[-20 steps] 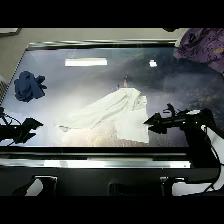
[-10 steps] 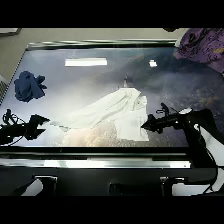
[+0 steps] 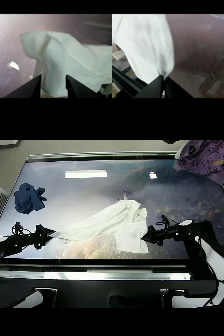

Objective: Fold the clothes and pants, and hang the long-sleeved shirts on hangers.

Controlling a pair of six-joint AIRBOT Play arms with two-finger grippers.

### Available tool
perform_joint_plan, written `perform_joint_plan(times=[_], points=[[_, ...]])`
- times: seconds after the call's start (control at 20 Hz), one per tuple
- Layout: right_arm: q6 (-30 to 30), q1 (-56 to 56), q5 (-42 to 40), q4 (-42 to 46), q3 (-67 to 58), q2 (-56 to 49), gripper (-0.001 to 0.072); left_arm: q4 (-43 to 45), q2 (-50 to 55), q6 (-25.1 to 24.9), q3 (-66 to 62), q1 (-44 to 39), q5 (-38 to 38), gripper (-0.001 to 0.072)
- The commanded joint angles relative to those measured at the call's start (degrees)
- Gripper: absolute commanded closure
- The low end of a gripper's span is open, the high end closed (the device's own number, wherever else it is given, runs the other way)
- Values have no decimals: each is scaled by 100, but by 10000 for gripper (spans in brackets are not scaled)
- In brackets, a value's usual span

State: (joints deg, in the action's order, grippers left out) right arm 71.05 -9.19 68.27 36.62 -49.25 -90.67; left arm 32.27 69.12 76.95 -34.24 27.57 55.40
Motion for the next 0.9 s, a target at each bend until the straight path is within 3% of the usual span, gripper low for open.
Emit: perform_joint_plan(times=[0.0,0.1,0.4,0.65,0.85], points=[[37,4,122,2,-2,4,677,-81,42,-68,2,-4,72,571],[37,4,190,2,-2,9,677,-81,39,-70,2,-4,72,684],[-118,4,120,-107,-535,612,679,-278,-120,-223,-498,-55,533,688],[144,4,-48,151,-3462,1517,679,-256,-420,-109,-2920,-249,1075,689],[789,4,-216,1464,-6290,2258,679,546,-1029,273,-5458,-254,1217,689]])
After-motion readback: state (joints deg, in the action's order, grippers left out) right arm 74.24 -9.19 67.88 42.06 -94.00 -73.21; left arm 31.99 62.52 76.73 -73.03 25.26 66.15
